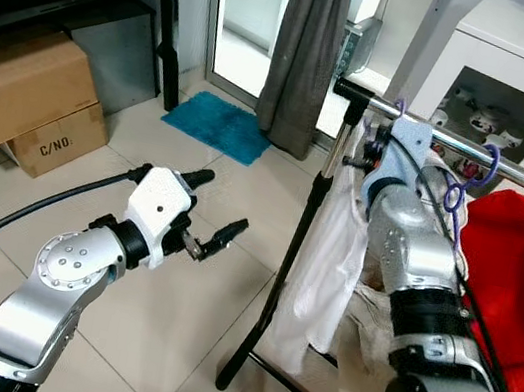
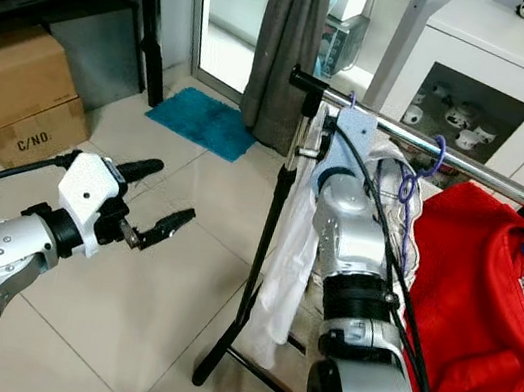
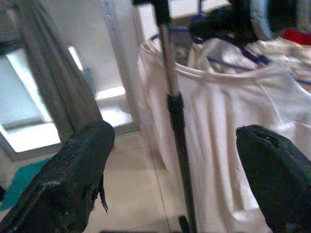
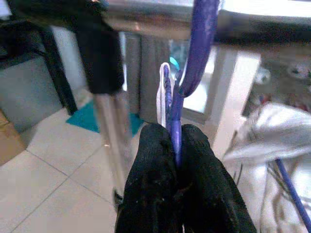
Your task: Hang hanger
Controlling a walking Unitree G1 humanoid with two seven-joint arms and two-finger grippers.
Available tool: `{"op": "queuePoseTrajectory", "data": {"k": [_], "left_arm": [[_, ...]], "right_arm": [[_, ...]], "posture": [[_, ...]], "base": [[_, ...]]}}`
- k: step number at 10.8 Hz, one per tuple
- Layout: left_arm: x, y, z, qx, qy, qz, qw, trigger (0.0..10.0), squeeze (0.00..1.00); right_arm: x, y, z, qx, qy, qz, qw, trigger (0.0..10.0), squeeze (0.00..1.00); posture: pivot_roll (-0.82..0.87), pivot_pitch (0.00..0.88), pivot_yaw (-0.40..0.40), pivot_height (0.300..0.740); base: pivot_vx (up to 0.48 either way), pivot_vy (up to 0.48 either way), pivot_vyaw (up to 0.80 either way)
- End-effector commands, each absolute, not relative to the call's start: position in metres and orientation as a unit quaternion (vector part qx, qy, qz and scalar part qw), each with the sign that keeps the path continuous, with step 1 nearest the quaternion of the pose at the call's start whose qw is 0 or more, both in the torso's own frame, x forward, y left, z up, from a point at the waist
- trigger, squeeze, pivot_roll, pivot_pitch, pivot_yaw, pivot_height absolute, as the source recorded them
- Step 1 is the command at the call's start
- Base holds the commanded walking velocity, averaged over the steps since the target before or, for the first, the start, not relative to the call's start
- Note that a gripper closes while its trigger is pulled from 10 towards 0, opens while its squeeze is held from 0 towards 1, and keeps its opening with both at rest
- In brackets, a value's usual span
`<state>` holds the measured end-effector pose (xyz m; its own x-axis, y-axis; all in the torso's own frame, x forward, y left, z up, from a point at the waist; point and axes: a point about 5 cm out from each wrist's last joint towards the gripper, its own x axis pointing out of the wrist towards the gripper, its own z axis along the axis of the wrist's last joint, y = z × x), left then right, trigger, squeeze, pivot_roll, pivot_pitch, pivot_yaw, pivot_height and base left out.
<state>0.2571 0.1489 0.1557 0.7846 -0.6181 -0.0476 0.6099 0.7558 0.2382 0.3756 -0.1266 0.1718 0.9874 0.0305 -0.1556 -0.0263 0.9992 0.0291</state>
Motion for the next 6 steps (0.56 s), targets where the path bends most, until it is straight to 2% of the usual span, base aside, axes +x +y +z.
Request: {"op": "queuePoseTrajectory", "data": {"k": [1, 4, 6], "left_arm": [[0.261, 0.152, 0.159, 0.122, -0.028, -0.309, 0.943, 10.0, 0.00], [0.264, 0.153, 0.158, 0.137, -0.013, -0.277, 0.951, 10.0, 0.00], [0.268, 0.157, 0.155, 0.120, -0.010, -0.227, 0.966, 10.0, 0.00]], "right_arm": [[0.375, -0.125, 0.184, 0.009, 0.060, 0.029, 0.998, 0.0, 0.00], [0.357, -0.126, 0.188, -0.030, 0.052, 0.053, 0.997, 0.0, 0.00], [0.335, -0.127, 0.175, -0.003, 0.067, 0.069, 0.995, 0.0, 0.00]], "posture": [[-0.04, 0.038, -0.040, 0.740], [-0.04, 0.039, -0.047, 0.740], [-0.04, 0.053, -0.042, 0.740]], "base": [[0.000, 0.000, 0.00], [0.000, 0.000, 0.00], [0.000, 0.000, 0.00]]}}
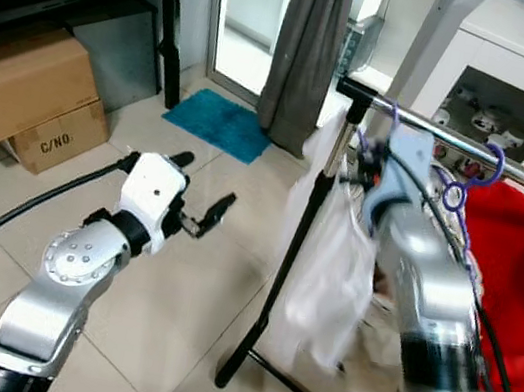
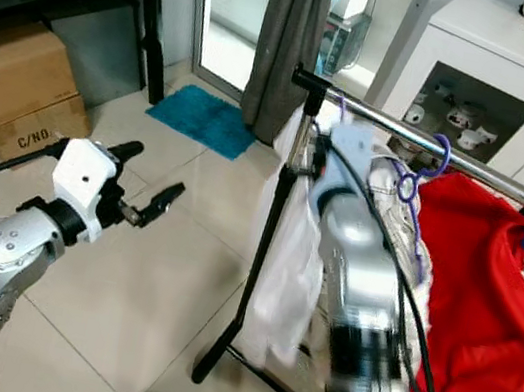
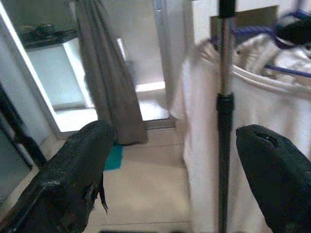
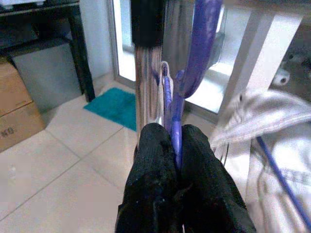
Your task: Hang hanger
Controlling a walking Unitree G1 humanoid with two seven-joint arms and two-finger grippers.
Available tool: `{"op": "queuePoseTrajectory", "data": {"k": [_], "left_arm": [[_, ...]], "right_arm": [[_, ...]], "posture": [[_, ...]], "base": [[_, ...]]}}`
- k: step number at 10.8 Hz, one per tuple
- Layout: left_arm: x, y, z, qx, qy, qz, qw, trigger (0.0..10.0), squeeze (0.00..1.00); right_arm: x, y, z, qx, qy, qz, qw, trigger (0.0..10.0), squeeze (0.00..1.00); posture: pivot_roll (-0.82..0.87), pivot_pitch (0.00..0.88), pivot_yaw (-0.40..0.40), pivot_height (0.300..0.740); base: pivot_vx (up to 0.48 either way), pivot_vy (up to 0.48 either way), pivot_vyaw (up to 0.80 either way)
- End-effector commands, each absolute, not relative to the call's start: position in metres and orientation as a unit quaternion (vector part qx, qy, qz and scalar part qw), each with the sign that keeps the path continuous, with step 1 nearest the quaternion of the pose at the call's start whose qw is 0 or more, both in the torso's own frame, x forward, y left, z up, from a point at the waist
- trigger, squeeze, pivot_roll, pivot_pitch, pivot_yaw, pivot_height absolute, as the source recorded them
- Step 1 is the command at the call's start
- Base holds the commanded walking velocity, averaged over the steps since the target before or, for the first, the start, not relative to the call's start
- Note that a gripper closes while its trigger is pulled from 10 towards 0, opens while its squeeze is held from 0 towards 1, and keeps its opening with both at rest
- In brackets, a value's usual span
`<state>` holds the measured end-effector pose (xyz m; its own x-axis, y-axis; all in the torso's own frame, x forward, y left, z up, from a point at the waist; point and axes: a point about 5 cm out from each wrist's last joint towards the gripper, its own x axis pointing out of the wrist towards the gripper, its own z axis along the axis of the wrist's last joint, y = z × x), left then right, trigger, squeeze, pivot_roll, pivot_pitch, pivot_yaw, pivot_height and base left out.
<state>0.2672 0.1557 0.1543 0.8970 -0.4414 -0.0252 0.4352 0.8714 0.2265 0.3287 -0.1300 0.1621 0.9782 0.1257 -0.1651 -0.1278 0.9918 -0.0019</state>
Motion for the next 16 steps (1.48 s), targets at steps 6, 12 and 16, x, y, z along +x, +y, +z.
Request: {"op": "queuePoseTrajectory", "data": {"k": [6, 12, 16], "left_arm": [[0.266, 0.153, 0.153, 0.090, -0.007, -0.206, 0.974, 10.0, 0.00], [0.266, 0.148, 0.150, 0.091, -0.001, -0.226, 0.970, 10.0, 0.00], [0.267, 0.148, 0.151, 0.090, -0.002, -0.228, 0.970, 10.0, 0.00]], "right_arm": [[0.290, -0.132, 0.151, 0.003, 0.086, 0.059, 0.995, 0.0, 0.00], [0.280, -0.127, 0.145, 0.039, 0.086, 0.068, 0.993, 0.0, 0.00], [0.282, -0.124, 0.146, 0.044, 0.087, 0.072, 0.993, 0.0, 0.00]], "posture": [[-0.06, 0.050, -0.046, 0.740], [-0.05, 0.031, -0.026, 0.740], [-0.04, 0.008, -0.028, 0.740]], "base": [[0.000, 0.000, 0.00], [-0.040, 0.000, 0.00], [-0.152, 0.000, 0.00]]}}
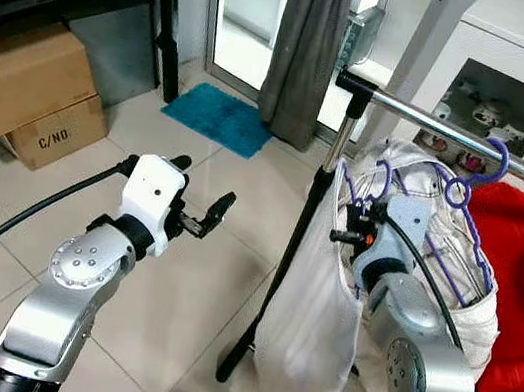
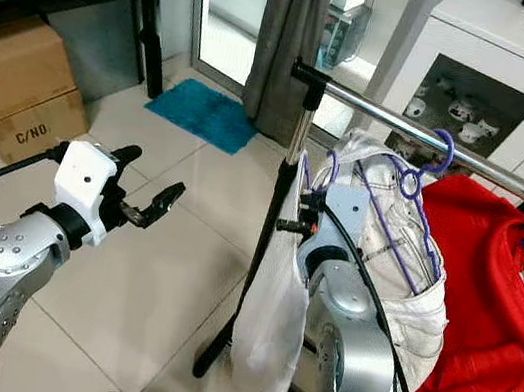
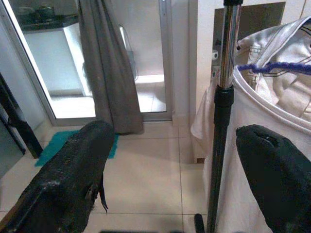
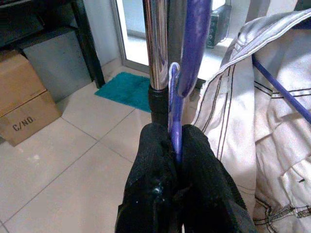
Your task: Hang hanger
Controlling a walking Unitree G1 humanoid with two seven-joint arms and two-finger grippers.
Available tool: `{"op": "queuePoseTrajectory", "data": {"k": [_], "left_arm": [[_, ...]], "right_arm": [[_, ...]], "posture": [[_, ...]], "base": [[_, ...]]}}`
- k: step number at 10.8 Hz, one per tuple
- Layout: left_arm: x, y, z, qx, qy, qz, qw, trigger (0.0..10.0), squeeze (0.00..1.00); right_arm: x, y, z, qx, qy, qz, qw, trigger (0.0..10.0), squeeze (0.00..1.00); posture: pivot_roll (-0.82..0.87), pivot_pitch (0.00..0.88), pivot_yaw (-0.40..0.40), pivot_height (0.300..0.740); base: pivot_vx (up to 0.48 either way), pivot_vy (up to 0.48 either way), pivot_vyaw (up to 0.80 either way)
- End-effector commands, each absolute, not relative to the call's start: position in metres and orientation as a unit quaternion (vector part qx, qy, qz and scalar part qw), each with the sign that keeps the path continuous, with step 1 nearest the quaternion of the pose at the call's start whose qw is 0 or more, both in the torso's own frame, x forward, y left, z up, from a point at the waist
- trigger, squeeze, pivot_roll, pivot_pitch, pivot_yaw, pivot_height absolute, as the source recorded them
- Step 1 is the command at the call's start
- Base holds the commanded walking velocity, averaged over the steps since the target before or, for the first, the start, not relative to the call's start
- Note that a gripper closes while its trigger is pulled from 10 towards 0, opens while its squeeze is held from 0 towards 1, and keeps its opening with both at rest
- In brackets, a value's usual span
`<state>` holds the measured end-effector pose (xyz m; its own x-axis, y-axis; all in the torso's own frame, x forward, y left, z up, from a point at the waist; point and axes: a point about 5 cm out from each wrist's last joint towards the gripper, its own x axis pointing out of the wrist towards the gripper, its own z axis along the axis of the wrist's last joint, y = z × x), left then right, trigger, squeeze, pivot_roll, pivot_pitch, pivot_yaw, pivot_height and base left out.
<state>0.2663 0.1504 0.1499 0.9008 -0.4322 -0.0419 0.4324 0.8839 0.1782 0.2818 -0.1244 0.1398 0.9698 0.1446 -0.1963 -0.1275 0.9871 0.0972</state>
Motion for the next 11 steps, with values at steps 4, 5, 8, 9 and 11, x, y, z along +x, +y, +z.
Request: {"op": "queuePoseTrajectory", "data": {"k": [4, 5, 8, 9, 11], "left_arm": [[0.266, 0.149, 0.150, 0.094, -0.002, -0.229, 0.969, 10.0, 0.00], [0.266, 0.149, 0.150, 0.093, -0.002, -0.228, 0.969, 10.0, 0.00], [0.265, 0.149, 0.150, 0.092, -0.003, -0.227, 0.970, 10.0, 0.00], [0.264, 0.150, 0.149, 0.093, -0.002, -0.228, 0.969, 10.0, 0.00], [0.264, 0.150, 0.149, 0.092, -0.003, -0.230, 0.969, 10.0, 0.00]], "right_arm": [[0.284, -0.121, 0.151, 0.019, 0.088, 0.084, 0.992, 0.0, 0.00], [0.284, -0.119, 0.155, 0.031, 0.090, 0.089, 0.991, 0.0, 0.00], [0.285, -0.121, 0.157, 0.031, 0.092, 0.090, 0.991, 0.0, 0.00], [0.284, -0.125, 0.154, 0.031, 0.099, 0.081, 0.991, 0.0, 0.00], [0.283, -0.125, 0.154, 0.012, 0.101, 0.075, 0.992, 0.0, 0.00]], "posture": [[-0.04, 0.000, -0.030, 0.740], [-0.04, 0.001, -0.032, 0.740], [-0.04, 0.005, -0.038, 0.740], [-0.04, 0.006, -0.038, 0.740], [-0.04, 0.007, -0.034, 0.740]], "base": [[-0.298, 0.000, 0.00], [-0.292, 0.000, 0.00], [-0.271, 0.000, 0.00], [-0.262, 0.000, 0.00], [-0.131, 0.000, 0.00]]}}
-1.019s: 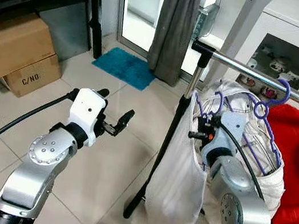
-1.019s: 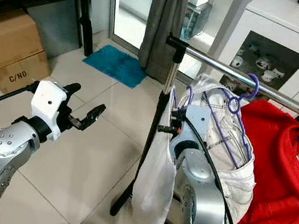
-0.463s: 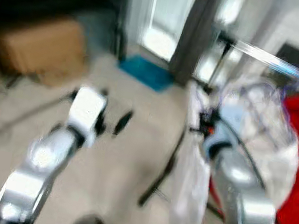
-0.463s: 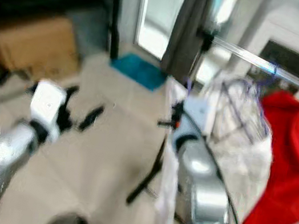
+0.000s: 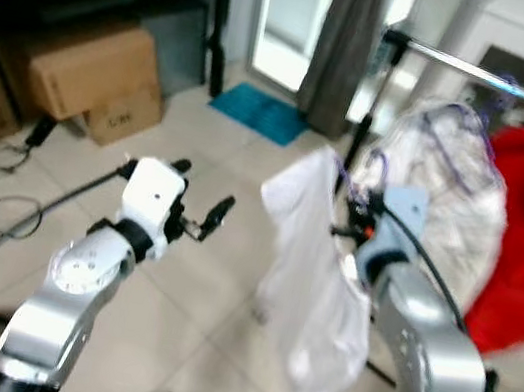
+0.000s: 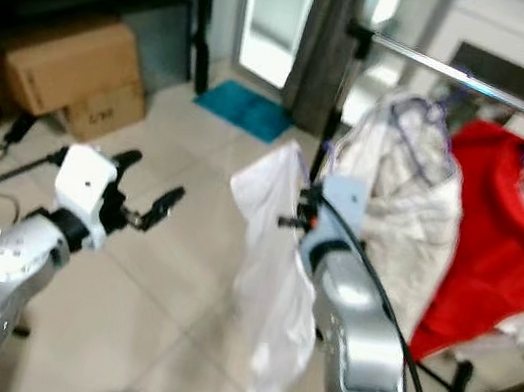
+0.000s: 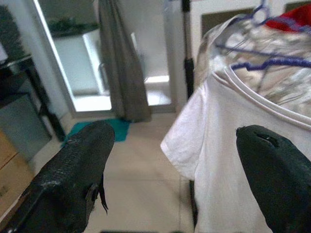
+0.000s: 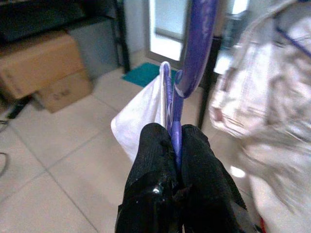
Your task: Hang hanger
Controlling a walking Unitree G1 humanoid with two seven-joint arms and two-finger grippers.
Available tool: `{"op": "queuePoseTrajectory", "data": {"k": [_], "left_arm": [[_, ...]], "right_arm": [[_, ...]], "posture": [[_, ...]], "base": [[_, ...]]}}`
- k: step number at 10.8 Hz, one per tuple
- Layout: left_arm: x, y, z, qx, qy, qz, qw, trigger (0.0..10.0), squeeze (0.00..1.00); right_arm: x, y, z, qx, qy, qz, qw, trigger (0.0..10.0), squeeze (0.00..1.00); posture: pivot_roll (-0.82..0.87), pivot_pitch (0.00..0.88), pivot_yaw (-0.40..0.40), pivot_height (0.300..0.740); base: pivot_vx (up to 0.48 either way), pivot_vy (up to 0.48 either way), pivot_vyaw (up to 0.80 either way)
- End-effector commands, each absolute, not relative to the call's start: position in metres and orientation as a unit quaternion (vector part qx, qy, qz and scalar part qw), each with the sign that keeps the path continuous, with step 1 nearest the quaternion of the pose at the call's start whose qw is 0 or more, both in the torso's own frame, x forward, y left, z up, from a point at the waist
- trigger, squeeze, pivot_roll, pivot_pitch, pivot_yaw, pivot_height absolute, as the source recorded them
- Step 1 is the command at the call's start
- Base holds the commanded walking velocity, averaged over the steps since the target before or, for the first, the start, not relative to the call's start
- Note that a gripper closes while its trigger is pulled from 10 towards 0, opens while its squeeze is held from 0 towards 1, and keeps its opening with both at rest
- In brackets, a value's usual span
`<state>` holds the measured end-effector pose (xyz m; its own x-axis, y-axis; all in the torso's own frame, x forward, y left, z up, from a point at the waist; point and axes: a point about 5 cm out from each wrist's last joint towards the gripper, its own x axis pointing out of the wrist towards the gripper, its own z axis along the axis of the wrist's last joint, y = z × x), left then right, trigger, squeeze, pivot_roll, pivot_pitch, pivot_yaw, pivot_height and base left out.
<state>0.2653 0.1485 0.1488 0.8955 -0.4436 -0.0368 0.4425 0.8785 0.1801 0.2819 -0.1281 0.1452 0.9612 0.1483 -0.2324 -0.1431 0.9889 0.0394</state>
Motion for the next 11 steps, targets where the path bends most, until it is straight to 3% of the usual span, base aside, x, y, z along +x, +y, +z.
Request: {"op": "queuePoseTrajectory", "data": {"k": [1, 6, 8, 9, 10, 11], "left_arm": [[0.265, 0.149, 0.149, 0.097, -0.001, -0.230, 0.968, 10.0, 0.00], [0.268, 0.149, 0.152, 0.108, -0.014, -0.231, 0.967, 10.0, 0.00], [0.275, 0.147, 0.150, 0.110, 0.010, -0.235, 0.966, 10.0, 0.00], [0.284, 0.142, 0.153, 0.098, 0.019, -0.255, 0.962, 10.0, 0.00], [0.294, 0.135, 0.163, 0.097, -0.001, -0.281, 0.955, 10.0, 0.16], [0.304, 0.132, 0.170, 0.107, -0.017, -0.276, 0.955, 10.0, 1.00]], "right_arm": [[0.282, -0.128, 0.153, 0.002, 0.103, 0.069, 0.992, 0.0, 0.00], [0.289, -0.129, 0.163, -0.025, 0.079, 0.067, 0.994, 0.0, 0.00], [0.292, -0.112, 0.179, 0.034, 0.035, 0.114, 0.992, 0.8, 0.00], [0.291, -0.103, 0.184, 0.059, 0.018, 0.157, 0.986, 0.0, 0.00], [0.289, -0.092, 0.191, 0.060, -0.004, 0.207, 0.977, 0.0, 0.00], [0.286, -0.087, 0.197, 0.064, -0.024, 0.233, 0.970, 0.0, 0.00]], "posture": [[-0.04, 0.008, -0.031, 0.740], [-0.03, 0.008, -0.034, 0.740], [-0.04, 0.012, -0.039, 0.740], [-0.03, 0.015, -0.041, 0.740], [-0.03, 0.012, -0.037, 0.740], [-0.04, 0.008, -0.034, 0.740]], "base": [[0.000, 0.000, 0.00], [0.000, 0.000, 0.00], [0.000, 0.000, 0.00], [0.000, 0.000, 0.00], [0.000, 0.000, 0.00], [0.000, 0.000, 0.00]]}}
